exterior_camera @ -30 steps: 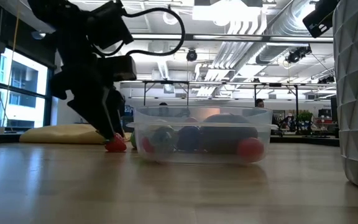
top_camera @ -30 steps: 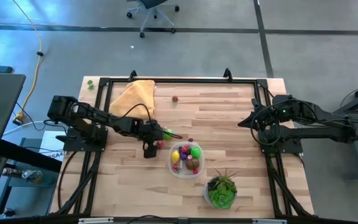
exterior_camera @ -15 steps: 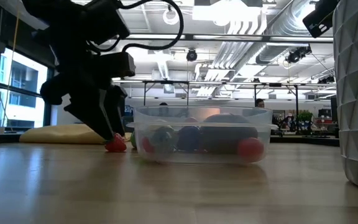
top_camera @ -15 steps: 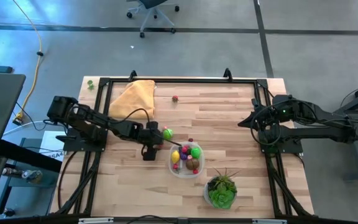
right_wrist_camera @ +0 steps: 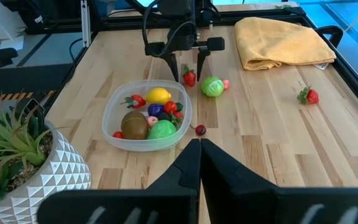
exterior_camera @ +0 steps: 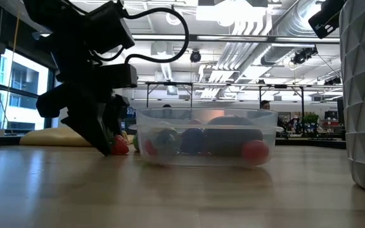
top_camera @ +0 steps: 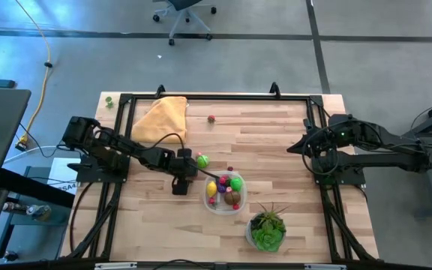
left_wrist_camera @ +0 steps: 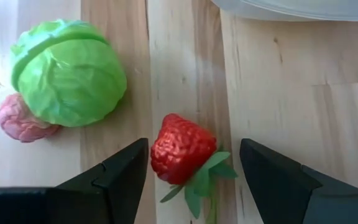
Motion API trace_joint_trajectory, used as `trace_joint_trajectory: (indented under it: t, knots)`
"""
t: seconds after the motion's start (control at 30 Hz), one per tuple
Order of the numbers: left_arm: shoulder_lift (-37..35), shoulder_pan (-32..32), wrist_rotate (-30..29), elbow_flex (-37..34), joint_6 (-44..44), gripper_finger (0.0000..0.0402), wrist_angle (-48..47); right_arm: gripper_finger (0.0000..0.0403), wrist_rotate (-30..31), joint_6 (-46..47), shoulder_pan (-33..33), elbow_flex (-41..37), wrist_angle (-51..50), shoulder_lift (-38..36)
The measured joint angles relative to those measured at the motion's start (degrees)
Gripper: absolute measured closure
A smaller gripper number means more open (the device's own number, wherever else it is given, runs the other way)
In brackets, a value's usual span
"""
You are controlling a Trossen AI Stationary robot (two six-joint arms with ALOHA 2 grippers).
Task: Pick and placing Produce into tupperware
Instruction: Put the red strawberry into the transparent bin
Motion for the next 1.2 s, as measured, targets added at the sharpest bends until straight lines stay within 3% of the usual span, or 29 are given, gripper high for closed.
trace_joint_trajectory:
  t: [0.67,1.2]
  knots:
    - [0.0,0.0,-2.7,0.0,-0.8,0.016,0.1,0.0402,0.0,0.0,0.0,0.0,0.1,0.0]
    - [0.0,0.0,-2.7,0.0,-1.7,0.0254,1.4,0.0402,0.0,-0.1,0.0,0.0,0.1,0.0]
